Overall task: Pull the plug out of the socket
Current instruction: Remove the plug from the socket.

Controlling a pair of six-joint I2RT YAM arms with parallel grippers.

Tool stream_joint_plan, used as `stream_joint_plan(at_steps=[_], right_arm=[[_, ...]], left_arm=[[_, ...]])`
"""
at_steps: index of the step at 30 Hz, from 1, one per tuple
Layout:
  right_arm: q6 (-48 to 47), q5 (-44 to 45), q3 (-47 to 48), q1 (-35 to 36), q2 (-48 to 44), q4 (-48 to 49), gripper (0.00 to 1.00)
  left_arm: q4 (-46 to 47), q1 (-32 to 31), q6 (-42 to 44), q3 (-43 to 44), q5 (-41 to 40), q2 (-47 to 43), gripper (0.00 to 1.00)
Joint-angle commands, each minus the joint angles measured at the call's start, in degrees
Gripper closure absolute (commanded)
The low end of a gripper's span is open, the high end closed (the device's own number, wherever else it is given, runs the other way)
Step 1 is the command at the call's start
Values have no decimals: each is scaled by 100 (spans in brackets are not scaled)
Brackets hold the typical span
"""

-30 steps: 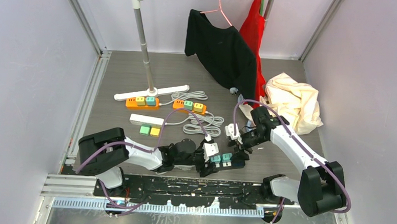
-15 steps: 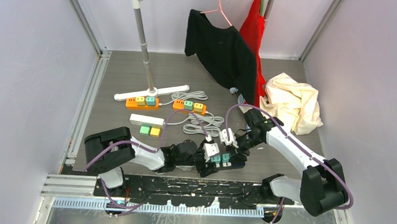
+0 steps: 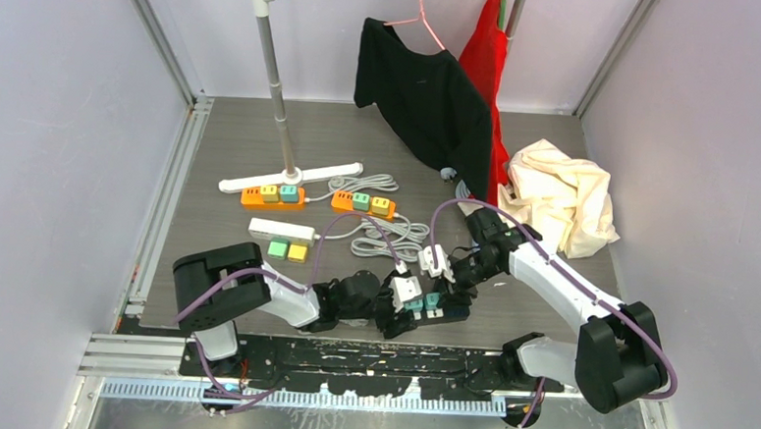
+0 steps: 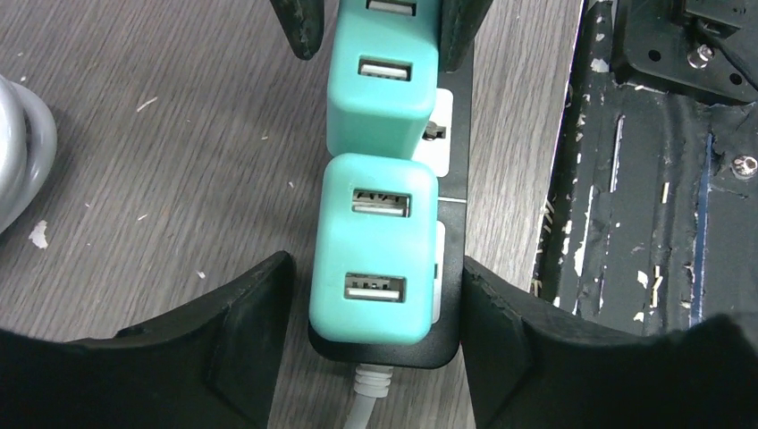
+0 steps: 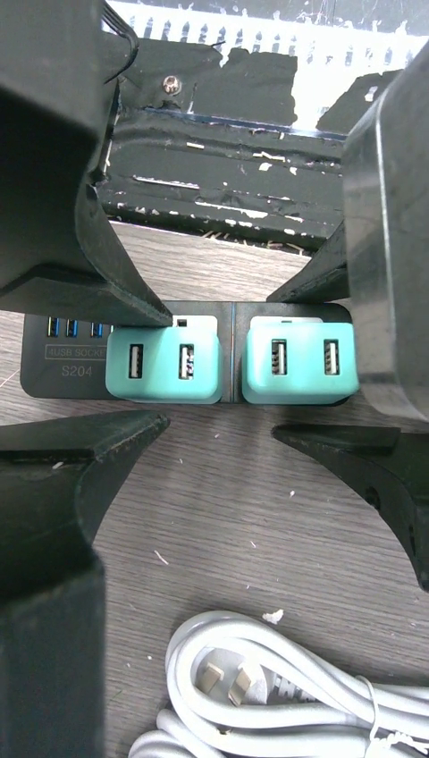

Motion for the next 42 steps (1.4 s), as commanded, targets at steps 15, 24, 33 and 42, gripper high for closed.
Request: stream_joint_plan(at_steps=[15,24,33,42], right_arm=[[-64,-35,124,163,4,-67,70],[-127,-400,294,287,69,-312,91],[829,160,362,19,-77,271,99],[-1137,-334,174,-155,-167,-1048,99]], left_arm=[[466,-13,-23,77,-309,77,97],[402,-13,78,142,-367,145,100],[364,-13,113,75,-570,177,100],[369,13,118,-64,-680,174,100]])
